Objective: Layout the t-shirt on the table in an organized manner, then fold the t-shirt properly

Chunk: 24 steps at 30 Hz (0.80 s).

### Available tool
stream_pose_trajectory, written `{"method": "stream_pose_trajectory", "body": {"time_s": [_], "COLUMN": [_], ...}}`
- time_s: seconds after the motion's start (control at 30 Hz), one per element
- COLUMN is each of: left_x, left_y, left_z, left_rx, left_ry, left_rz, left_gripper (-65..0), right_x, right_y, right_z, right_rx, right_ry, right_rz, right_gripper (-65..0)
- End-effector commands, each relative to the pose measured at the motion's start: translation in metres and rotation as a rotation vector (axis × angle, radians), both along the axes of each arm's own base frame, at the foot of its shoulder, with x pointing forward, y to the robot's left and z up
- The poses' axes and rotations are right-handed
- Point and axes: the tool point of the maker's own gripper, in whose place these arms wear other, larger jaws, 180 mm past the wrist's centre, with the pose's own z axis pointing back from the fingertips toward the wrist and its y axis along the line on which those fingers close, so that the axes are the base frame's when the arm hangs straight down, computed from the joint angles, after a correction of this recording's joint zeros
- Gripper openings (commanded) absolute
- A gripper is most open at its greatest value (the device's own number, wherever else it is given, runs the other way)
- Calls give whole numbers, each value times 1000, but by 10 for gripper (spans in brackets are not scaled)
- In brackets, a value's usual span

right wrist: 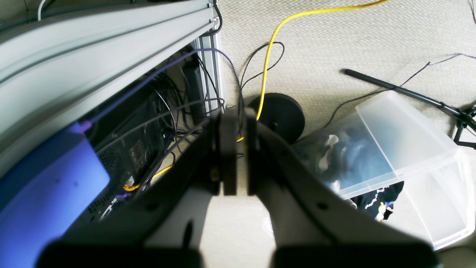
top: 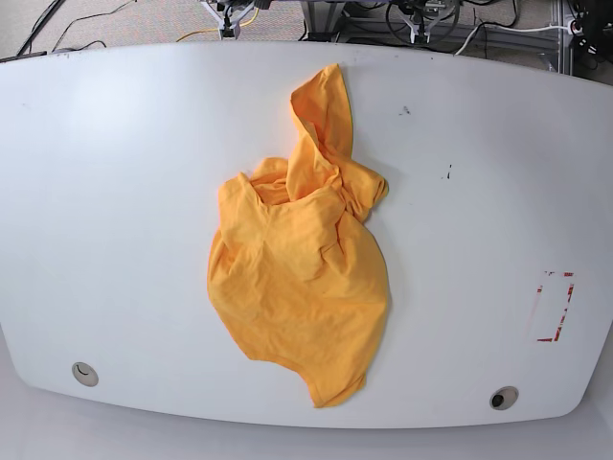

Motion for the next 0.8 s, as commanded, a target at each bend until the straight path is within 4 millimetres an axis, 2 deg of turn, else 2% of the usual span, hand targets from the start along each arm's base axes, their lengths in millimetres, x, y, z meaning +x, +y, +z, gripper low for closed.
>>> {"method": "stream_pose_trajectory", "body": {"time_s": [0.0,0.77], "left_x": [5,1], "left_y": [-5,-5], "left_z": [0,0], "left_rx": [-3,-3], "left_ry": [-6,0], "left_rz": [-1,-7], "left_gripper": [-600,-599], "right_x": [-2,-6], "right_y": [2,4], "right_z": [0,0], "right_rx": [3,6], "right_ry": [-5,3], "right_rz": [2,8], "right_gripper": [-623,-612]}}
